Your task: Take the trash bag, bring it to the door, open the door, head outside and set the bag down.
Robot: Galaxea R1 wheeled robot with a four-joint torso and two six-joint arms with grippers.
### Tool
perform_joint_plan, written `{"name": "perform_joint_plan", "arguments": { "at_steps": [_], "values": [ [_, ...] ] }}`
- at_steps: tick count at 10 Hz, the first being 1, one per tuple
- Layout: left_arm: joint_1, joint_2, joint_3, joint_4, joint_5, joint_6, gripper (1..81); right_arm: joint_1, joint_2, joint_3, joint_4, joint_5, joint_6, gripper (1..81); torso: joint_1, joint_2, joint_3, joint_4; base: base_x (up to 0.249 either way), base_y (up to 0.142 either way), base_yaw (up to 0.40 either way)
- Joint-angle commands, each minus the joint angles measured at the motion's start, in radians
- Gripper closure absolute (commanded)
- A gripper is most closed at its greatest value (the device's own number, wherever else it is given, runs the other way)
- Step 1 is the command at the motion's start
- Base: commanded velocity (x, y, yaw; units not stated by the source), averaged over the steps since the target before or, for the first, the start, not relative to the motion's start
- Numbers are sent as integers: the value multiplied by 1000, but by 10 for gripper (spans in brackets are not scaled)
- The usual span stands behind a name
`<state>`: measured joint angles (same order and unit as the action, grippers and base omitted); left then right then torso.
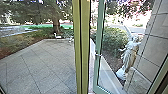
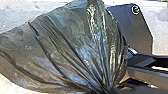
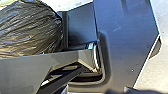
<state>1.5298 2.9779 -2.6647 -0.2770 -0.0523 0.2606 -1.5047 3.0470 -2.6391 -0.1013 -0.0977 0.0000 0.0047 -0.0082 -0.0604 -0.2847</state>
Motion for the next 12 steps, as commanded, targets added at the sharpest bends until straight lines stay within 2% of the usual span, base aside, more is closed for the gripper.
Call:
{"name": "perform_joint_plan", "arguments": {
  "at_steps": [1, 8, 12],
  "values": [
    [-46, -5, 5, 10, 63, 6, 811, 39, 8, 13, 18, -59, -3, 10, 0, 0, 0, 0, 0, 0, -205],
    [-44, -6, 5, 9, 63, 6, 811, 40, 9, 12, 23, -60, -2, 10, 0, 0, 0, 0, 0, 0, -236],
    [-46, -9, 6, 4, 63, 5, 811, 37, 9, 10, 20, -60, -3, 10, 0, 0, 0, 0, 0, 0, -99]
  ]
}}
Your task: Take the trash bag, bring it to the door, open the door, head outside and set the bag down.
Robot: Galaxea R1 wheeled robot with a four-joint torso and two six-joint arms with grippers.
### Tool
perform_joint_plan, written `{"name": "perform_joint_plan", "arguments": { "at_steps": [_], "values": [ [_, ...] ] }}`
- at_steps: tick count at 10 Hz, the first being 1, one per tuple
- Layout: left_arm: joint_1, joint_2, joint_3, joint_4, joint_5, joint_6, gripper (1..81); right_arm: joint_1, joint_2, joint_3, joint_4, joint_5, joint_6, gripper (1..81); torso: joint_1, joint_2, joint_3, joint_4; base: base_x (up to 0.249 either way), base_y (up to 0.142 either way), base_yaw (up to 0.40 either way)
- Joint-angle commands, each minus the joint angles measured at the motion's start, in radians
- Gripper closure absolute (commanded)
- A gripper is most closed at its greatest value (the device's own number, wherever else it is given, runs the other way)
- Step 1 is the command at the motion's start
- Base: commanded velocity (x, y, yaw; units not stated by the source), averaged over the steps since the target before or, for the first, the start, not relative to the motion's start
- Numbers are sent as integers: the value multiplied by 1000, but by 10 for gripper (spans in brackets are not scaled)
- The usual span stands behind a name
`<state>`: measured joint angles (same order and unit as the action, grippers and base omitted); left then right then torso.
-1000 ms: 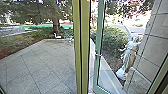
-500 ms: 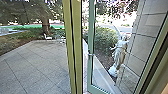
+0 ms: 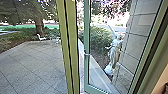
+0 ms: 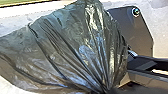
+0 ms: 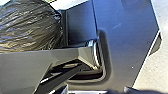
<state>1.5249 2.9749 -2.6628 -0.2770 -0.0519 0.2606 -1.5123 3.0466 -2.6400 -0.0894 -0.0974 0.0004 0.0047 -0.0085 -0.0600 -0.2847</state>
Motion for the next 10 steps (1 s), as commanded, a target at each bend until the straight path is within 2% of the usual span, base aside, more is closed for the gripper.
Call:
{"name": "perform_joint_plan", "arguments": {
  "at_steps": [1, 5, 7, 8, 9, 10],
  "values": [
    [-41, -6, 4, 2, 63, 5, 811, 46, 10, 9, 8, -61, -2, 10, 0, 0, 0, 0, 0, 0, 0],
    [-41, -8, 3, 7, 61, 5, 811, 51, 8, 8, 13, -61, 1, 10, 0, 0, 0, 0, 0, 0, 0],
    [-41, -9, 0, 9, 61, 5, 811, 51, 8, 8, 29, -61, 0, 10, 0, 0, 0, 96, 0, 0, 0],
    [-41, -9, 0, 9, 61, 5, 811, 51, 10, 9, 30, -61, 0, 10, 0, 0, 0, 100, 0, 0, 0],
    [-41, -9, 0, 7, 61, 5, 811, 50, 8, 8, 30, -61, 0, 10, 0, 0, 0, 116, 0, 0, 0],
    [-41, -9, 0, 9, 61, 5, 811, 50, 8, 8, 28, -61, 0, 10, 0, 0, -39, 143, 0, 0, 0]
  ]
}}
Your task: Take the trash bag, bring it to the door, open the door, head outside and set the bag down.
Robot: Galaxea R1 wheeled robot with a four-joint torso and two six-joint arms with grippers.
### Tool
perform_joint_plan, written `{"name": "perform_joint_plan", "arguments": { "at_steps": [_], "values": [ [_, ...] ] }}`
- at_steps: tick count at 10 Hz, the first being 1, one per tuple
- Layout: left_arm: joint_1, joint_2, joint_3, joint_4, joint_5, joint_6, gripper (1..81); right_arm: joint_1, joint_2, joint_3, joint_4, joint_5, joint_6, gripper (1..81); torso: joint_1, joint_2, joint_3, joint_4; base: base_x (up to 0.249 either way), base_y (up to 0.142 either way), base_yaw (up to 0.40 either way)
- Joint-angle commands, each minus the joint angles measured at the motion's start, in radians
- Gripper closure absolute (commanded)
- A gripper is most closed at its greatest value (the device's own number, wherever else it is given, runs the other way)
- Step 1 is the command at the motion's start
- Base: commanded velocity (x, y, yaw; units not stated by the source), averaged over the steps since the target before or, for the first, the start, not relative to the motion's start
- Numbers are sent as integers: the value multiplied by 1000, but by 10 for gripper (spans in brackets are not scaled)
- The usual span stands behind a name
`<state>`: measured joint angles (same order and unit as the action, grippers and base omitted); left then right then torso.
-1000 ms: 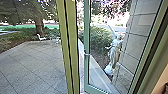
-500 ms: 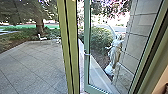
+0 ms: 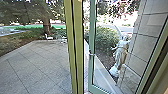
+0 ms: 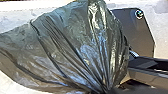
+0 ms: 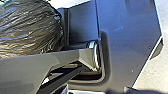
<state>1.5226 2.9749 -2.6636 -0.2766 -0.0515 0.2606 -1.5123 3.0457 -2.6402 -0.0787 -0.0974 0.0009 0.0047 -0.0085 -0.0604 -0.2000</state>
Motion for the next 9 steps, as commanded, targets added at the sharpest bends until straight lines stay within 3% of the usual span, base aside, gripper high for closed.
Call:
{"name": "perform_joint_plan", "arguments": {
  "at_steps": [1, 2, 3, 4, 5, 9],
  "values": [
    [-38, -9, 1, 7, 61, 5, 811, 50, 9, 8, 17, -59, -1, 10, 0, 0, -43, 88, 0, 0, 0],
    [-38, -9, 1, 7, 61, 5, 811, 50, 7, 8, 19, -59, -1, 10, 0, 0, -48, 114, 0, 0, 0],
    [-38, -8, 1, 8, 61, 5, 811, 51, 6, 8, 19, -59, -1, 10, 0, 0, -15, 48, 0, 0, 0],
    [-37, -7, 1, 8, 61, 5, 811, 53, 7, 8, 20, -59, -1, 10, 0, 0, -19, 73, 0, 0, 0],
    [-38, -6, 1, 8, 61, 5, 811, 50, 7, 8, 20, -59, -1, 10, 0, 0, -23, 88, 0, 0, 0],
    [-38, -5, 4, 10, 61, 5, 811, 49, 7, 8, 20, -59, 1, 10, 0, 0, -23, 88, 0, -60, 0]
  ]
}}
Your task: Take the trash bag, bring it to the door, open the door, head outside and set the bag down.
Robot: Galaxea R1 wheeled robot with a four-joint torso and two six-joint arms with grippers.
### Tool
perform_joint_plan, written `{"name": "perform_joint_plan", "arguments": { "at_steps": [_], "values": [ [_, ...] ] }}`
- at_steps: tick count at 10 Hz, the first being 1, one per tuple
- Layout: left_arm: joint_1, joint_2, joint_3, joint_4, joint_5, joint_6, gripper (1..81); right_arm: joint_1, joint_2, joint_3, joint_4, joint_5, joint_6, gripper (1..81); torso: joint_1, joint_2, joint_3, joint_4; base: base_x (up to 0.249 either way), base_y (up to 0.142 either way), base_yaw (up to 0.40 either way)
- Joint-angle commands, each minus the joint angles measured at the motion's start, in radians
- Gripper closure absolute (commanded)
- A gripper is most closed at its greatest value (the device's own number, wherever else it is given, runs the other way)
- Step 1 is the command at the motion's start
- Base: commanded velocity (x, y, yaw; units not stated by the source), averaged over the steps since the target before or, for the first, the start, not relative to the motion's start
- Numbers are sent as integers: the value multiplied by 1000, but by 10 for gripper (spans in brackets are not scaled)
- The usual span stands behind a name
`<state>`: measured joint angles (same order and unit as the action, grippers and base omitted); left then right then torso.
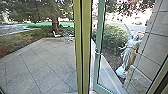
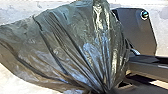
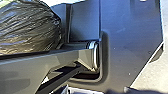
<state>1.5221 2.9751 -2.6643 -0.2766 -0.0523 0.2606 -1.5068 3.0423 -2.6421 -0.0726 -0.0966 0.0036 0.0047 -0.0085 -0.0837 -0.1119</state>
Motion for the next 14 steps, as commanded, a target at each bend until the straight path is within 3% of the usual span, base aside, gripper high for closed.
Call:
{"name": "perform_joint_plan", "arguments": {
  "at_steps": [1, 14],
  "values": [
    [-38, -5, 4, 8, 62, 5, 811, 44, 11, 10, 14, -60, -4, 10, 0, 0, 0, 0, 0, -92, 0],
    [-38, -2, 6, 10, 62, 6, 811, 41, 23, 8, 10, -49, -8, 10, 0, 0, 0, 0, 0, -127, 0]
  ]
}}
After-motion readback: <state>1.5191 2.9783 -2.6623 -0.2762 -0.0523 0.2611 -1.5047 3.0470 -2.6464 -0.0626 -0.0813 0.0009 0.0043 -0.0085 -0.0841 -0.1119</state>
